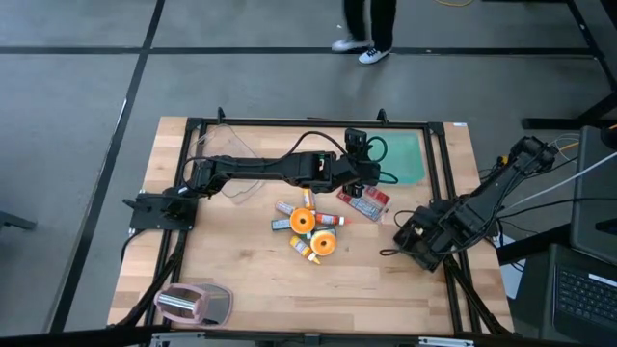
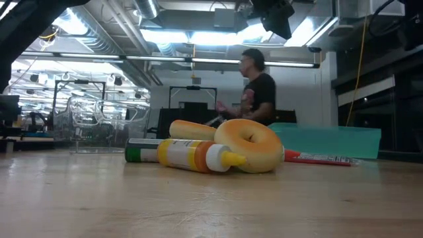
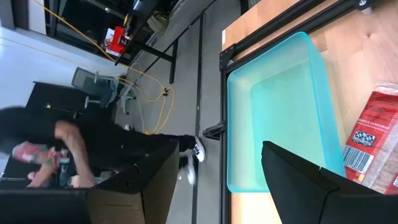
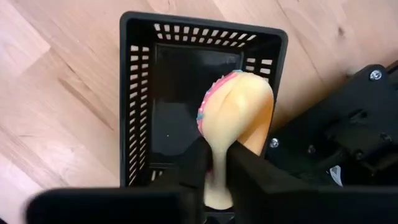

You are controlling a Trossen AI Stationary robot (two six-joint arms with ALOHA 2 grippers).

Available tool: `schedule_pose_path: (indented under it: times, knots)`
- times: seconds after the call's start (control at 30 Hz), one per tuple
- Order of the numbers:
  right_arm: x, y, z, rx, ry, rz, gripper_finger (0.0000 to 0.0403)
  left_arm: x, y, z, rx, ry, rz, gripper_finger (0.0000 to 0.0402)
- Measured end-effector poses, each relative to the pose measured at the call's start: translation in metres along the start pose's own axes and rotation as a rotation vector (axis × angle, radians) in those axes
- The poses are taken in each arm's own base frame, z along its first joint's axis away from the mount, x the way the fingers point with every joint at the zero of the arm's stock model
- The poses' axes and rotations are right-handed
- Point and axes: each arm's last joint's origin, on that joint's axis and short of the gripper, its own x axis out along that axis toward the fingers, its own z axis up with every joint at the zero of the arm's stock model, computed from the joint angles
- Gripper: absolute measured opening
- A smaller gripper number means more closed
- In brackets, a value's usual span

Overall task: Pick & Place Food Item
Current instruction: Put the pink donut into the black bin, then put the blue donut into the black bin

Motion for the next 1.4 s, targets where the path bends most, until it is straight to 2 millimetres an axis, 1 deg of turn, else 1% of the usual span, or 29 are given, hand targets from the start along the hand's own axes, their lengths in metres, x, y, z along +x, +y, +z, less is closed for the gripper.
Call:
schedule_pose_path:
  times: [0.17,0.23,0.3,0.4,0.53,0.63,0.7,0.73,0.8,0.87,0.97,1.03,1.13,1.2,1.27,1.33,1.4]
  knots:
    - [0.000,0.000,0.000,0.003,0.008,0.001,0.0158,0.000,0.000,0.000,-0.001,-0.003,-0.004,0.0223]
    - [0.000,0.000,0.000,0.003,0.010,0.001,0.0182,0.000,0.000,0.000,-0.004,-0.010,-0.013,0.0223]
    - [0.000,0.000,0.000,0.003,0.010,0.001,0.0198,0.000,-0.001,0.000,-0.008,-0.014,-0.019,0.0223]
    - [0.000,0.000,0.000,0.003,0.009,0.001,0.0209,0.000,-0.001,0.000,-0.010,-0.015,-0.020,0.0223]
    - [0.000,0.000,0.000,0.003,0.000,0.000,0.0210,0.000,-0.001,0.000,-0.010,-0.014,-0.019,0.0223]
    - [0.000,0.000,0.002,0.004,-0.061,-0.006,0.0206,0.000,0.000,0.000,0.014,0.003,0.004,0.0223]
    - [0.000,0.002,0.004,0.006,-0.131,0.008,0.0203,-0.003,0.006,-0.003,0.017,0.013,0.005,0.0223]
    - [-0.001,0.004,0.006,0.000,-0.172,0.022,0.0202,-0.007,0.013,-0.003,-0.001,0.001,-0.001,0.0223]
    - [-0.004,0.008,0.009,-0.023,-0.258,0.059,0.0201,-0.018,0.032,-0.007,-0.069,-0.042,-0.040,0.0223]
    - [-0.014,0.013,0.013,-0.056,-0.356,0.093,0.0201,-0.035,0.057,-0.011,-0.165,-0.125,-0.107,0.0223]
    - [-0.038,0.019,0.020,-0.119,-0.526,0.120,0.0201,-0.068,0.091,-0.015,-0.318,-0.293,-0.249,0.0223]
    - [-0.059,0.024,0.025,-0.170,-0.675,0.134,0.0201,-0.088,0.109,-0.019,-0.393,-0.396,-0.357,0.0223]
    - [-0.089,0.035,0.028,-0.273,-0.966,0.114,0.0201,-0.116,0.125,-0.026,-0.457,-0.499,-0.482,0.0223]
    - [-0.106,0.044,0.027,-0.342,-1.159,0.063,0.0201,-0.130,0.129,-0.029,-0.467,-0.541,-0.532,0.0223]
    - [-0.121,0.053,0.025,-0.402,-1.297,0.005,0.0201,-0.143,0.124,-0.032,-0.464,-0.547,-0.568,0.0223]
    - [-0.133,0.061,0.022,-0.463,-1.369,-0.001,0.0201,-0.152,0.115,-0.034,-0.451,-0.562,-0.590,0.0223]
    - [-0.144,0.067,0.020,-0.538,-1.414,0.054,0.0201,-0.159,0.104,-0.036,-0.440,-0.591,-0.601,0.0223]
